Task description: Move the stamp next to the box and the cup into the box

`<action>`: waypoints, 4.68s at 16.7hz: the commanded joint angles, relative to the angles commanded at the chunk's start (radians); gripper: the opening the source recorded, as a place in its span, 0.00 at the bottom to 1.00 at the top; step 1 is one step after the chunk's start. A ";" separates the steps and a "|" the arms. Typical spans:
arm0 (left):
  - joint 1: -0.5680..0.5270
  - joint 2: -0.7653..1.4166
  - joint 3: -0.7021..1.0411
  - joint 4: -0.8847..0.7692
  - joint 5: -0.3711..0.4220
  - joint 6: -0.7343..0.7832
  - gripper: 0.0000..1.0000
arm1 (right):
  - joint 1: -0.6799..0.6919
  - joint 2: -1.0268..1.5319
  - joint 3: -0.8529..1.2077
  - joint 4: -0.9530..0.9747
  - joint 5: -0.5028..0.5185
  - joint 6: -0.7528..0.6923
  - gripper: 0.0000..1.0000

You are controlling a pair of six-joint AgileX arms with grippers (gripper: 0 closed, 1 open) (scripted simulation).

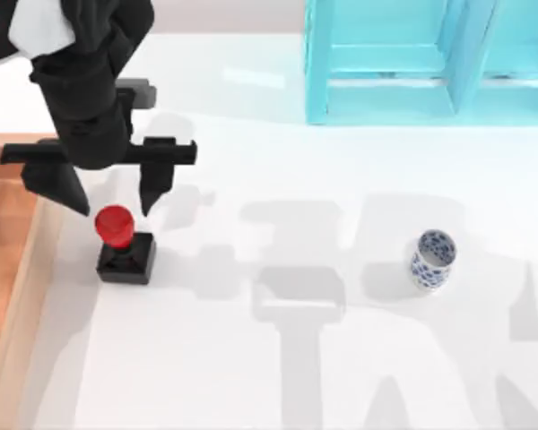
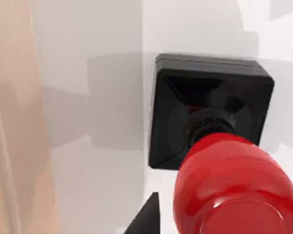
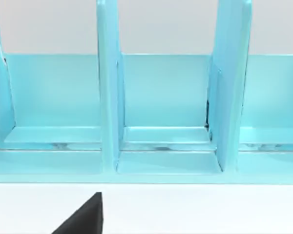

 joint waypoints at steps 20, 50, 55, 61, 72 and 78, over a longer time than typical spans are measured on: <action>-0.007 0.023 0.372 -0.352 0.000 -0.003 1.00 | 0.000 0.000 0.000 0.000 0.000 0.000 1.00; -0.698 0.954 1.728 -0.606 -0.235 -0.672 1.00 | 0.000 0.000 0.000 0.000 0.000 0.000 1.00; -0.693 0.972 1.744 -0.601 -0.233 -0.668 1.00 | 0.000 0.000 0.000 0.000 0.000 0.000 1.00; -0.669 1.149 1.890 -0.567 -0.227 -0.643 1.00 | 0.000 0.000 0.000 0.000 0.000 0.000 1.00; -0.658 1.211 1.941 -0.553 -0.224 -0.632 0.70 | 0.000 0.000 0.000 0.000 0.000 0.000 1.00; -0.658 1.211 1.941 -0.553 -0.224 -0.632 0.25 | 0.000 0.000 0.000 0.000 0.000 0.000 1.00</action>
